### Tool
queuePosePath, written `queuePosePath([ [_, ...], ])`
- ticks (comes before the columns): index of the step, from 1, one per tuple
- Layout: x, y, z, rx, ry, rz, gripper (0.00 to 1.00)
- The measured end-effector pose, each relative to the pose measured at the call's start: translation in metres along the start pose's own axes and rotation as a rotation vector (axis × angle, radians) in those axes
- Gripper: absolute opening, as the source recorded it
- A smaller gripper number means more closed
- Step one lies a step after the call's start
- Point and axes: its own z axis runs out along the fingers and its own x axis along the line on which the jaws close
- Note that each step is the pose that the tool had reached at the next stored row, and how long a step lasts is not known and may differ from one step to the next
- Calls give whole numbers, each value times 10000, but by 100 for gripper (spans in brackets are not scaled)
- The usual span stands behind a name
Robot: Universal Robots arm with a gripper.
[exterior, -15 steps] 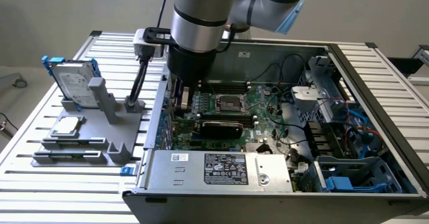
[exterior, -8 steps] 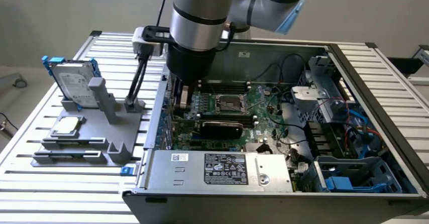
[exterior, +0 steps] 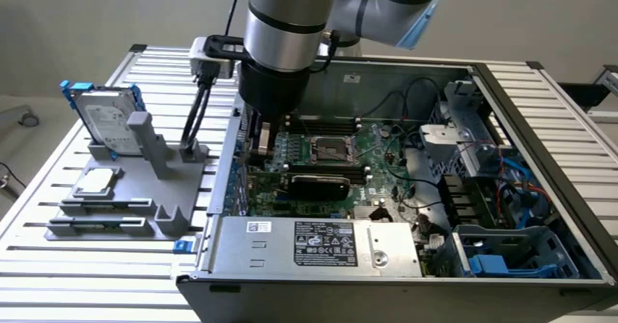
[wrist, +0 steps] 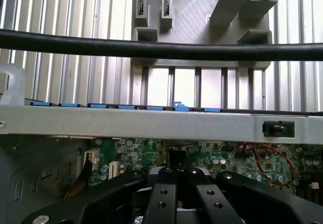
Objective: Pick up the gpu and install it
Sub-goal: 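Press down on the gpu until it lock into place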
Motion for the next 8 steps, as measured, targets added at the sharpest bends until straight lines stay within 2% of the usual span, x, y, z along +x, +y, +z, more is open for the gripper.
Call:
queuePosePath([
  [4, 0, 6, 1, -73, -6, 47, 11],
  [8, -2, 9, 3, -85, -16, 90, 11],
])
